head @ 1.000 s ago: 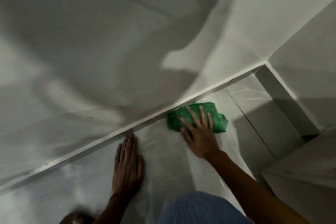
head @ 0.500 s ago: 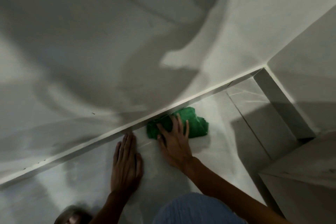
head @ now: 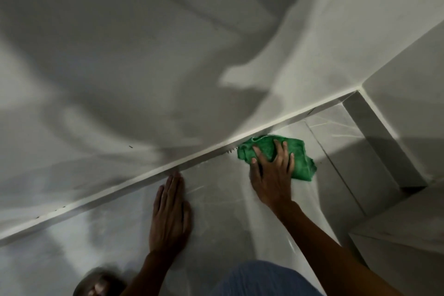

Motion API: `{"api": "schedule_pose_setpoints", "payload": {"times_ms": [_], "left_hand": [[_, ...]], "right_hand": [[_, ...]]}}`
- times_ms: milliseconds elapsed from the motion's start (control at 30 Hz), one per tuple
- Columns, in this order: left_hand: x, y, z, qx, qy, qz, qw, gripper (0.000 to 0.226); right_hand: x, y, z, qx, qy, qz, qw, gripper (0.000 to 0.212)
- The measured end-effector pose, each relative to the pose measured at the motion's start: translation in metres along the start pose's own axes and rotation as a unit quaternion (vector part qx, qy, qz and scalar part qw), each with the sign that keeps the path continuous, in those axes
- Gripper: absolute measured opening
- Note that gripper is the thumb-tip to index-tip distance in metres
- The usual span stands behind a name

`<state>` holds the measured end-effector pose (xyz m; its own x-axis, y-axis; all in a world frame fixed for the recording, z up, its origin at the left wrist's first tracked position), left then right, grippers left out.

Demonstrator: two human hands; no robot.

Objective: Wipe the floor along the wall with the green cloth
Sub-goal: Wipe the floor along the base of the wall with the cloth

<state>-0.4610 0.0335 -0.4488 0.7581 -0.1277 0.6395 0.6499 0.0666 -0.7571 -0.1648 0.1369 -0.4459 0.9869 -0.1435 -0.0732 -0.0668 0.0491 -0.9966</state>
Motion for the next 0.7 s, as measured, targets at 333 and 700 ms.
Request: {"api": "schedule_pose_setpoints", "payload": {"times_ms": [333, 700], "left_hand": [[-0.001, 0.004, 0.001, -0.01, -0.018, -0.001, 1.0, 0.067], [0.002, -0.001, 0.001, -0.006, -0.007, -0.007, 1.0, 0.066]], "right_hand": [[-0.092, 0.007, -0.041, -0.001, -0.109, 0.056, 0.992, 0.044], [-0.009, 0.003, -0.003, 0.016, -0.025, 0.006, 1.0, 0.046]]}}
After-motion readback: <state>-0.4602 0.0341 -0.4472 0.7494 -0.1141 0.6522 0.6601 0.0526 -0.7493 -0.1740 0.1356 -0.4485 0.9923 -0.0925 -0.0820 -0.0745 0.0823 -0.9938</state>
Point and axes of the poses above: each hand's wrist, its own z-axis towards the middle knuckle, its own y-axis out of the palm, x = y × z, the point moved 6 cm from there along z, towards the middle knuckle, and after that the axes turned 15 degrees about -z, right-handed, at the moved point
